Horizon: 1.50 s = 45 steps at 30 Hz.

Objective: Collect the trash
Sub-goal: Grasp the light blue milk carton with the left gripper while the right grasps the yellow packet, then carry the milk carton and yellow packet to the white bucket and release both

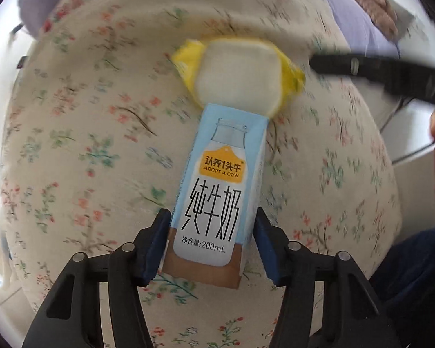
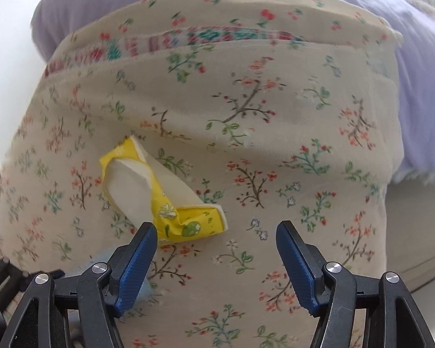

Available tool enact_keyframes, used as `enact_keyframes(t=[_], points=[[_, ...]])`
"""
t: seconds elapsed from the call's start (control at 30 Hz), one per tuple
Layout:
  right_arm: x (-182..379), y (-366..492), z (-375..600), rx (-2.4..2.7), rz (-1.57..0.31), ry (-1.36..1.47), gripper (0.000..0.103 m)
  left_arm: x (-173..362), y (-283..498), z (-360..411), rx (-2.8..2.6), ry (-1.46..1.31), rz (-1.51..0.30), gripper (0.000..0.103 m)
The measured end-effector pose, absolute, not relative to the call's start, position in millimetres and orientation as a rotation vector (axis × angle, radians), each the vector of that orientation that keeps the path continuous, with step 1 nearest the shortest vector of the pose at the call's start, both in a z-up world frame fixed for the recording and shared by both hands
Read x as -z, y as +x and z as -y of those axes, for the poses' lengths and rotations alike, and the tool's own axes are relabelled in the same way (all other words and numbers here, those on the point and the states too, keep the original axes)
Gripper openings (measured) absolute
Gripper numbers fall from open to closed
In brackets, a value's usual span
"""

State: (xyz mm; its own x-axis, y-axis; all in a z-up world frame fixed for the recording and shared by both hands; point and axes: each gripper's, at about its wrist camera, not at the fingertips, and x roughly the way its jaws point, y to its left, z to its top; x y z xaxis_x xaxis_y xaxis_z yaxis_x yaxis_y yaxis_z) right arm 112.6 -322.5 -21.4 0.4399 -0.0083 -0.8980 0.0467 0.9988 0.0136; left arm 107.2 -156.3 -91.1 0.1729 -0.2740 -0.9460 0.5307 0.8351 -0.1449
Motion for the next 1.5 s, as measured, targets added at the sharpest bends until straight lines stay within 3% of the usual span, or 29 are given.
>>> enact_keyframes(t=[0.87,0.93,1.0,1.1,1.5], points=[[63.7,145.7,277.0,-0.031,-1.174,-0.054,0.072,70.6,119.7,104.8,0.537,0.109,-1.3,0.059],[68.6,148.2,274.4,-0.037,-1.188,-0.037,0.067,68.6,120.0,100.9,0.529,0.107,-1.296,0.059],[73.1,148.7,269.5,-0.061,-1.202,-0.035,0.028,65.7,121.7,95.9,0.524,0.092,-1.293,0.059],[66.4,143.7,253.2,-0.102,-1.157,-0.079,0.017,60.8,124.3,87.7,0.518,0.067,-1.285,0.059],[60.7,124.9,202.6,-0.247,-1.11,-0.052,0.016,49.1,124.4,51.0,0.506,0.009,-1.259,0.059]])
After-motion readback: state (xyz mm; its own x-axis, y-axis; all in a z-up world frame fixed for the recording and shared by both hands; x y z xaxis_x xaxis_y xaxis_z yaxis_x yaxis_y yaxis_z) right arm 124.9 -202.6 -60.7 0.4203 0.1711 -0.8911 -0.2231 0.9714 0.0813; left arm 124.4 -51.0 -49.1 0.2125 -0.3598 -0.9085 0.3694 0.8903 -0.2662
